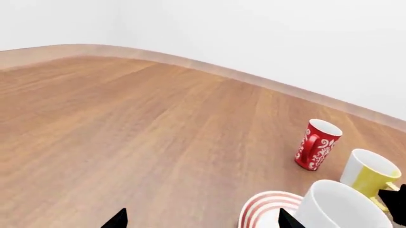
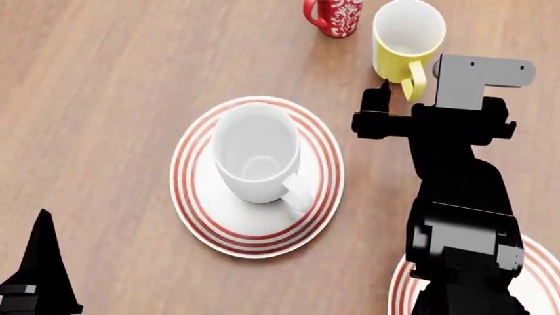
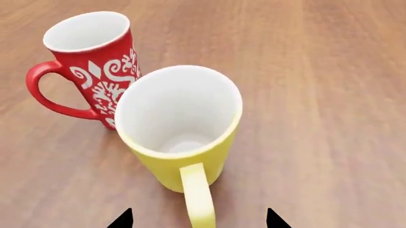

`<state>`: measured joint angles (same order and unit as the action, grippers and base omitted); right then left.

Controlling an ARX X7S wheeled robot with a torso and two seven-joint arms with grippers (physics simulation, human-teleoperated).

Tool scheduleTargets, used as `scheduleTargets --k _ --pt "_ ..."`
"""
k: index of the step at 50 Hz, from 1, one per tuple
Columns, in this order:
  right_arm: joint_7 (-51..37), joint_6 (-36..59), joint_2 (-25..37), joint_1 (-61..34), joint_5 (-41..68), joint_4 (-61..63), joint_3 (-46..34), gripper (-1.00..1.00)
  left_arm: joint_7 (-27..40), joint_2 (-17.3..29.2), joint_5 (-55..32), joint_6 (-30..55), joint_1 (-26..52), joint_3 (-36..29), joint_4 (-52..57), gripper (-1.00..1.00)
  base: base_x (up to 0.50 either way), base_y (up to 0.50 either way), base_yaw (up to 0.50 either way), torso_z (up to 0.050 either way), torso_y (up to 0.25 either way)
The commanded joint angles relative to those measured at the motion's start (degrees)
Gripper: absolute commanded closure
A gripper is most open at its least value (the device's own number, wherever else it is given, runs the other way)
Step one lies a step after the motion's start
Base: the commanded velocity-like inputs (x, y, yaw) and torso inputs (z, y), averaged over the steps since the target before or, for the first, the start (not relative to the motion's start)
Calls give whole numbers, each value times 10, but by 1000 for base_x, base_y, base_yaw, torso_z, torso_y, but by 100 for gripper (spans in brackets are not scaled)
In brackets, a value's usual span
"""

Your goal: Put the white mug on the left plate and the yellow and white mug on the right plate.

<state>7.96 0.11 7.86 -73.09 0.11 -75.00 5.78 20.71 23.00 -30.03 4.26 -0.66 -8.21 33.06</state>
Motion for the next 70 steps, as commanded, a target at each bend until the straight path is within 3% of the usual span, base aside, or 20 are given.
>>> scheduleTargets --k 1,30,31,46,63,70 --pt "9 -32 -2 -9 4 0 5 -100 3 0 2 -1 -1 -2 0 -100 0 0 0 0 0" --pt "16 -46 -1 -5 2 0 20 -100 2 4 7 0 3 -13 -3 -100 0 0 0 4 -93" --pt "16 -49 -1 -5 2 0 21 100 2 4 7 0 3 -13 -3 -100 0 0 0 0 0" --pt "24 -71 2 3 1 0 25 100 4 6 6 0 5 -15 -3 -100 0 0 0 0 0" --pt "36 -200 7 18 21 6 56 100 5 7 9 -1 5 -21 -5 -100 0 0 0 0 0" --pt "32 -37 -12 133 15 294 43 100 5 10 7 1 8 -21 -5 -100 0 0 0 0 0"
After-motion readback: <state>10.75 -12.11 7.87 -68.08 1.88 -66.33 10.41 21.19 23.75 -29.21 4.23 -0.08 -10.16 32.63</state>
